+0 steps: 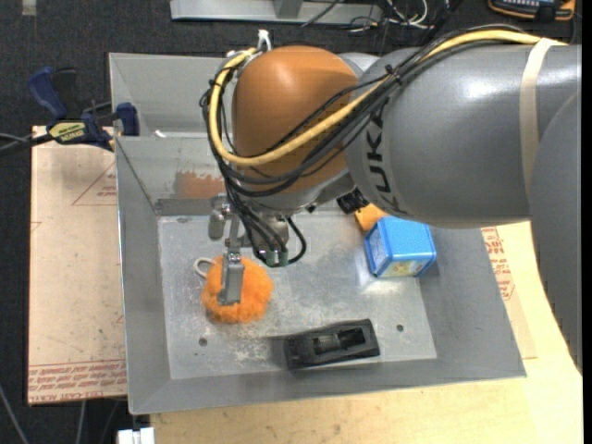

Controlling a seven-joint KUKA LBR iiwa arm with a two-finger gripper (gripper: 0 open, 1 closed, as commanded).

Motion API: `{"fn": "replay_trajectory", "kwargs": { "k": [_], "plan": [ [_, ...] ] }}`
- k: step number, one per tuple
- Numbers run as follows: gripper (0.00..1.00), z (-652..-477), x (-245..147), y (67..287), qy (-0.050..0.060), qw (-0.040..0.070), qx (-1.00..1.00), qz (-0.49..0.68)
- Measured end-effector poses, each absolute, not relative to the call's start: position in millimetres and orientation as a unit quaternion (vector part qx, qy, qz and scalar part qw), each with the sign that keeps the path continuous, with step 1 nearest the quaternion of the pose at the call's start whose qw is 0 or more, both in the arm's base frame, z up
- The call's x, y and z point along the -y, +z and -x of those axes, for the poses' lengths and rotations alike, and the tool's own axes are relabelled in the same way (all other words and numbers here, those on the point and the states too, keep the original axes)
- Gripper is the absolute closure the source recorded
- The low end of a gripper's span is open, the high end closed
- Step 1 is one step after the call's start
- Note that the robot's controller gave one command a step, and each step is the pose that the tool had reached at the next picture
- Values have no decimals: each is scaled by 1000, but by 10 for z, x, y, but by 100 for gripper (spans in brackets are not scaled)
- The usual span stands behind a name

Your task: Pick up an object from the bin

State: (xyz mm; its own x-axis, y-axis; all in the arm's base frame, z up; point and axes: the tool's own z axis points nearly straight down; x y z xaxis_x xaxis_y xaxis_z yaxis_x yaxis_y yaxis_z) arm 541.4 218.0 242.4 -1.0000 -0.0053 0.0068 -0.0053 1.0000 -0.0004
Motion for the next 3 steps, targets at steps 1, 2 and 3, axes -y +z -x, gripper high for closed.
{"fn": "replay_trajectory", "kwargs": {
  "k": [1,2,3],
  "plan": [
    [0,-5430,-2168,2472,-1,0,1000,-1],
    [0,-5380,-2014,2080,-2,-3,1000,-4],
    [0,-5196,-1933,1499,-1,-1,999,53]
  ]
}}
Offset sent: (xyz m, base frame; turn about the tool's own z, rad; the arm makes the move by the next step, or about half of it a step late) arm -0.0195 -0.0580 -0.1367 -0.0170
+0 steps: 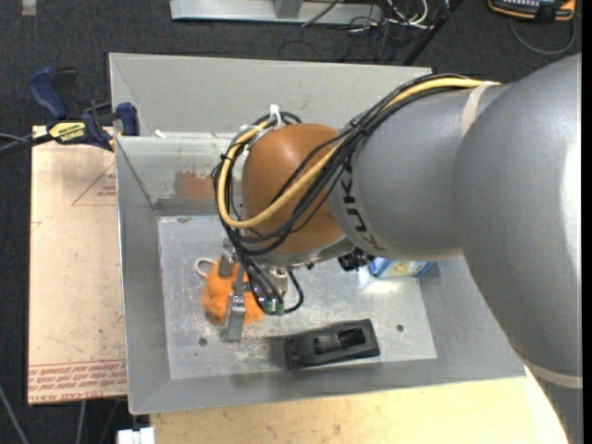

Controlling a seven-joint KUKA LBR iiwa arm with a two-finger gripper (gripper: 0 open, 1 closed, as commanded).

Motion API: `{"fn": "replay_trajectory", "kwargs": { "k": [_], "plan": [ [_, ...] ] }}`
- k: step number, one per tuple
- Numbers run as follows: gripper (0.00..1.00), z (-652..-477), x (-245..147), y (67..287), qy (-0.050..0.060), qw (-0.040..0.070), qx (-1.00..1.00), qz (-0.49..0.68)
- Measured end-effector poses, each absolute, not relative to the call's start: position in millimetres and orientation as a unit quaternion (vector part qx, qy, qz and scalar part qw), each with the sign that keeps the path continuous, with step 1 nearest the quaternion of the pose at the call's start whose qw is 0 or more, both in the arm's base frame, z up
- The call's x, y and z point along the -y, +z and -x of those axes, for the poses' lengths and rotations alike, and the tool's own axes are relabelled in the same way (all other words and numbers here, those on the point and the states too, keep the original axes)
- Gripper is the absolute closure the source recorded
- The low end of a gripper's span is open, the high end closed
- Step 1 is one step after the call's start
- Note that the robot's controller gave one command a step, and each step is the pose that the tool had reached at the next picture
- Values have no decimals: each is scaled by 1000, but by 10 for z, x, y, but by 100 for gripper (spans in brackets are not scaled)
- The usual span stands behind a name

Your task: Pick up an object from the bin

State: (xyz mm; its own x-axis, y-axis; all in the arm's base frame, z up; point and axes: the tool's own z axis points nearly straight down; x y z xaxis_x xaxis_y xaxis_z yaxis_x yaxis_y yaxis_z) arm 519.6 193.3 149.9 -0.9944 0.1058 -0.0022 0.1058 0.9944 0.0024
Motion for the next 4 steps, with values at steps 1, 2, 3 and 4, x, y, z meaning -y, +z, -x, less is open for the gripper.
{"fn": "replay_trajectory", "kwargs": {
  "k": [1,2,3,4],
  "plan": [
    [0,-5129,-1948,1208,2,1,-997,-75],
    [0,-5216,-1779,1060,2,3,-997,79],
    [0,-5305,-1574,905,2,2,-1000,2],
    [0,-5379,-1401,766,2,2,-990,-142]
  ]
}}
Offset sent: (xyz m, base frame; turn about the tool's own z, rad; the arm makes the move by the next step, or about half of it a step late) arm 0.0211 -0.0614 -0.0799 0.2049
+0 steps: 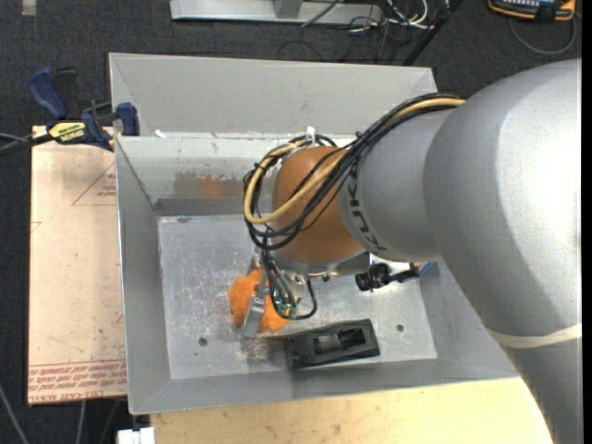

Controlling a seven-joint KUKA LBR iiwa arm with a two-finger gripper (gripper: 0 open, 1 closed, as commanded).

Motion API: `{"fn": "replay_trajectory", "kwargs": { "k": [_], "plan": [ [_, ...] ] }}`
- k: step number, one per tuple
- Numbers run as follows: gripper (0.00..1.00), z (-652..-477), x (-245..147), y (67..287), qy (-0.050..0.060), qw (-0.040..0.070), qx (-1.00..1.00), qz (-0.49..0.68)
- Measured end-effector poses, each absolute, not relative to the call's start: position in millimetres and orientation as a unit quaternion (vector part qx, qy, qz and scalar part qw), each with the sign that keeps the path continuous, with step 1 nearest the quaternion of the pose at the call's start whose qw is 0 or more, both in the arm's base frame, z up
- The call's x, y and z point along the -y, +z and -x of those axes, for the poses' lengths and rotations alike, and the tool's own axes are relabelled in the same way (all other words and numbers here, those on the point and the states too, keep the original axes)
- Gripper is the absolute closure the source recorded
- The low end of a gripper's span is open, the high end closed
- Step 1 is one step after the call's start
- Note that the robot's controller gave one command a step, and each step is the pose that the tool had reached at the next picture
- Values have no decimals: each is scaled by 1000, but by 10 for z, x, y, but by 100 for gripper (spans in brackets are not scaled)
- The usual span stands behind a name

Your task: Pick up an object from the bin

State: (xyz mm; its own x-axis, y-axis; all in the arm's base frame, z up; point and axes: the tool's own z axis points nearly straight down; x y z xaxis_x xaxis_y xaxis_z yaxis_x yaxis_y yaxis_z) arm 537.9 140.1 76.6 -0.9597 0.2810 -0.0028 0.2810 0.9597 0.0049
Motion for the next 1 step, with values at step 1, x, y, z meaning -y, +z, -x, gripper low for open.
{"fn": "replay_trajectory", "kwargs": {
  "k": [1],
  "plan": [
    [100,-5398,-800,720,3,4,-999,34]
  ]
}}
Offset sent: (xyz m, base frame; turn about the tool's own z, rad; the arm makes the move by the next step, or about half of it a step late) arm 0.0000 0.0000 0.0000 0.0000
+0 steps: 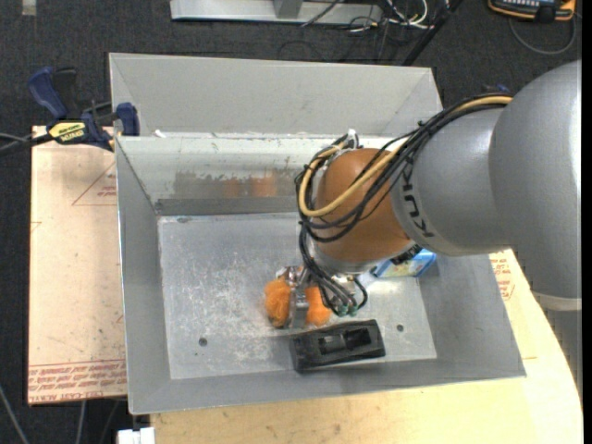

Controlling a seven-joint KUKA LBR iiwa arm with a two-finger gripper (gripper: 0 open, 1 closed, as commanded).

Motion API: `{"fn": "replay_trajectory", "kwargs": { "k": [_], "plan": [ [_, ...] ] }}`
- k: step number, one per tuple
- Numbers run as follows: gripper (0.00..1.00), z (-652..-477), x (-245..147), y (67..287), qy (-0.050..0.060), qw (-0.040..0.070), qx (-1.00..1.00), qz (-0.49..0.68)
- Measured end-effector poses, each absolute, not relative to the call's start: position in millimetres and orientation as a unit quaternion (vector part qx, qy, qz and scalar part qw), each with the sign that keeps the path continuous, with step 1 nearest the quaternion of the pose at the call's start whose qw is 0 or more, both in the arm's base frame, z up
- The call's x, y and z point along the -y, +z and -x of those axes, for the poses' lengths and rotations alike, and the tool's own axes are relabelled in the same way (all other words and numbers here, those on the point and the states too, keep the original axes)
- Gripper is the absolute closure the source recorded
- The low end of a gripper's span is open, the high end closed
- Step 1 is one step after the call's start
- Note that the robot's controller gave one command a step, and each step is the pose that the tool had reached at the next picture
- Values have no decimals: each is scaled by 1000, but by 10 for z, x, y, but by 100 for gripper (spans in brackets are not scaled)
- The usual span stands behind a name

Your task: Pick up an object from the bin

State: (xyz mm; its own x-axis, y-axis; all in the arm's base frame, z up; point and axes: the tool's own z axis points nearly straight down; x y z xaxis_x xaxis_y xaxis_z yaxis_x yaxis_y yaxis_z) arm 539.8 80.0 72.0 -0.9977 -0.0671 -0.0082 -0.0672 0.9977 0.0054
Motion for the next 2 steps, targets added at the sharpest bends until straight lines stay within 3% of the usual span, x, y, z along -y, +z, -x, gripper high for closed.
{"fn": "replay_trajectory", "kwargs": {
  "k": [1,2],
  "plan": [
    [100,-5398,-800,720,3,4,-999,34],
    [100,-5271,-859,2657,3,3,-1000,10]
  ]
}}
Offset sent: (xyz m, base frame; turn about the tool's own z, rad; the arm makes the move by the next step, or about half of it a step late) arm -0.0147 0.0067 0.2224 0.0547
